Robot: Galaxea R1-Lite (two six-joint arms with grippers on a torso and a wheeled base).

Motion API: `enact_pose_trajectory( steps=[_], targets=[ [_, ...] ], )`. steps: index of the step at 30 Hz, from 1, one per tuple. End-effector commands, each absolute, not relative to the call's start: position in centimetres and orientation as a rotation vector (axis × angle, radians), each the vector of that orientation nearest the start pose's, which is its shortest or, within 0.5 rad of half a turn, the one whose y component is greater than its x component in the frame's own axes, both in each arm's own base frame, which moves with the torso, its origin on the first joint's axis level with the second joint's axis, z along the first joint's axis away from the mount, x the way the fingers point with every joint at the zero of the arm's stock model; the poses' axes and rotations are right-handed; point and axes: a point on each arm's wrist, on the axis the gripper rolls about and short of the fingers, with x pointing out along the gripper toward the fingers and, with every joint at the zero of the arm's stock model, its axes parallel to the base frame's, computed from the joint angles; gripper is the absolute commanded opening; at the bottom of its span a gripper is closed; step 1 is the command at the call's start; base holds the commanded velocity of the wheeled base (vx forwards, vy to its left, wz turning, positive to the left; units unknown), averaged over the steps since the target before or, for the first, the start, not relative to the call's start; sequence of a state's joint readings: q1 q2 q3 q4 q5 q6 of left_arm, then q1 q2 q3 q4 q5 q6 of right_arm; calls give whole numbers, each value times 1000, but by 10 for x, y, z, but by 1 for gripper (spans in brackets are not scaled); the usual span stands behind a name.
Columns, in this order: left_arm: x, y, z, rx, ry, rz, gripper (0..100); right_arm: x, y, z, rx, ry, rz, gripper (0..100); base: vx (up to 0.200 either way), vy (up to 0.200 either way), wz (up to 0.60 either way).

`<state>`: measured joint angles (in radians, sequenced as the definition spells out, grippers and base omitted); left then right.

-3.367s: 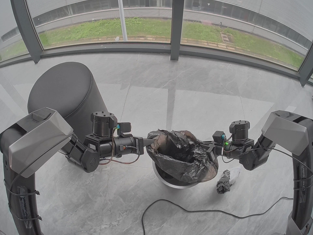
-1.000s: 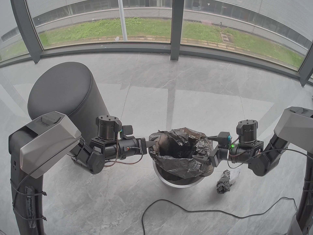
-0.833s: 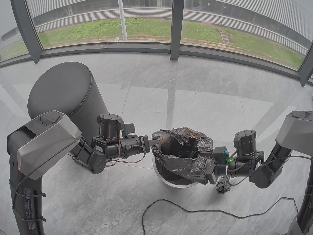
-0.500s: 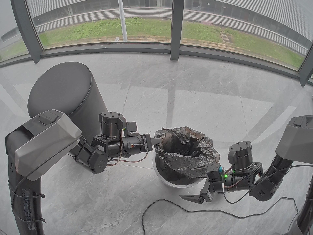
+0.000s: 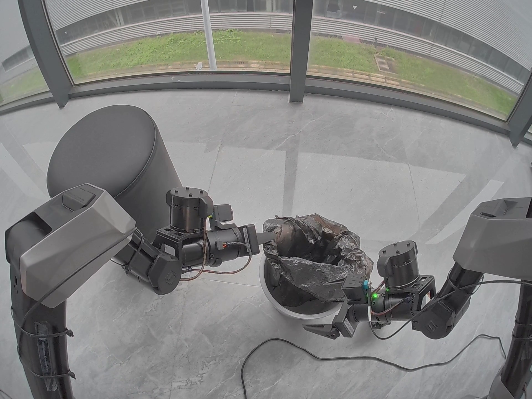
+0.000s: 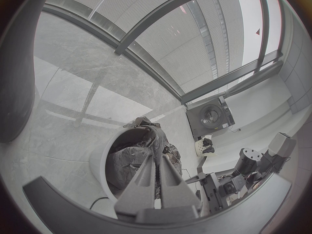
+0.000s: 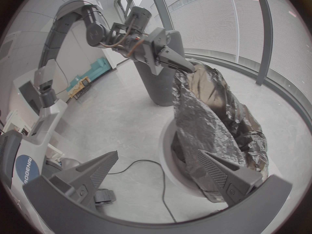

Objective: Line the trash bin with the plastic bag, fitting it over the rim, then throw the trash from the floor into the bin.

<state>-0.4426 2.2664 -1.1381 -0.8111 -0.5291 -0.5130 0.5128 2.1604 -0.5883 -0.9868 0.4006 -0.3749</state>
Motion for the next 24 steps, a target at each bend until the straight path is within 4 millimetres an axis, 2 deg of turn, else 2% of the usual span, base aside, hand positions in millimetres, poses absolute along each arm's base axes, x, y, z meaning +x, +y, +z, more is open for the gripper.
enact_pose_trajectory(
  steps=[1, 8, 17, 24],
  targets=[
    [383, -195, 75, -482, 566, -861, 0, 285, 167, 19, -379, 427, 951, 100, 0, 0, 0],
    [381, -198, 76, -482, 568, -870, 0, 296, 166, 21, -393, 412, 878, 100, 0, 0, 0],
    [373, -211, 81, -489, 576, -918, 0, 314, 176, -1, -392, 438, 860, 100, 0, 0, 0],
    [372, -212, 83, -491, 573, -924, 0, 316, 175, -2, -379, 452, 811, 100, 0, 0, 0]
  ],
)
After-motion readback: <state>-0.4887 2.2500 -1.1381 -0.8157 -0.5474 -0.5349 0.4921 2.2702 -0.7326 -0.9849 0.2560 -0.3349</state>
